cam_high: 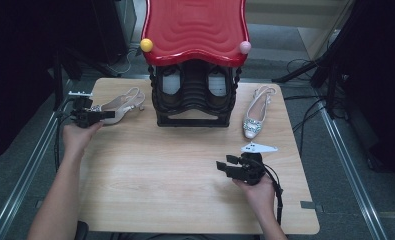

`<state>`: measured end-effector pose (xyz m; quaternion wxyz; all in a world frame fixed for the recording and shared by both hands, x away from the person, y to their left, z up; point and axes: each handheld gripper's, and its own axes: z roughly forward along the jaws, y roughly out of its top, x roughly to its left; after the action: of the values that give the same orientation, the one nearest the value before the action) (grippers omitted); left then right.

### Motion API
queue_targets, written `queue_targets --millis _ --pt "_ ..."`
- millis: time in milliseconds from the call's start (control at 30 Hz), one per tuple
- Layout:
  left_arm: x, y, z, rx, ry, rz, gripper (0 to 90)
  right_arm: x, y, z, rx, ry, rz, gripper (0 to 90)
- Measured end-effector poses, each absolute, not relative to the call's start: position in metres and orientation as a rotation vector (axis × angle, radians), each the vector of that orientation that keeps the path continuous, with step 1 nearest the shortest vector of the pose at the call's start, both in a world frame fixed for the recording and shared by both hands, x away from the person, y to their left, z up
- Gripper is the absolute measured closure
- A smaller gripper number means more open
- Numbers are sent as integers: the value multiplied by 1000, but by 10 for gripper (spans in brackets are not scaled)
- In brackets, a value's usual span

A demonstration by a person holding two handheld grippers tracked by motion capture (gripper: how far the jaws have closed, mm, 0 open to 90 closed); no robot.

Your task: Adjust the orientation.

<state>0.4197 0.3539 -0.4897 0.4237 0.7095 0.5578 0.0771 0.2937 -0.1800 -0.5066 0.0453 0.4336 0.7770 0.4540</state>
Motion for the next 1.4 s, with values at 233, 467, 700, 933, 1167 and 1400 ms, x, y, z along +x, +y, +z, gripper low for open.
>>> queue_targets --millis 233,467,700,933,1167,1400 --pt "434 363 -501 1739 1473 198 898 288 -185 -507 1340 2360 1373 467" --pt "439 374 -510 1730 1505 185 899 284 -191 -508 1365 2339 1366 467" --pt "439 384 -514 1755 1545 262 900 283 -193 -509 1365 2339 1363 467" --pt "443 387 -511 1712 1565 235 899 283 -192 -511 1371 2344 1353 467" --pt "443 353 -488 1765 1455 211 898 284 -188 -511 1367 2355 1351 467" --pt "441 328 -474 1749 1394 196 896 283 -191 -510 1363 2352 1355 467"
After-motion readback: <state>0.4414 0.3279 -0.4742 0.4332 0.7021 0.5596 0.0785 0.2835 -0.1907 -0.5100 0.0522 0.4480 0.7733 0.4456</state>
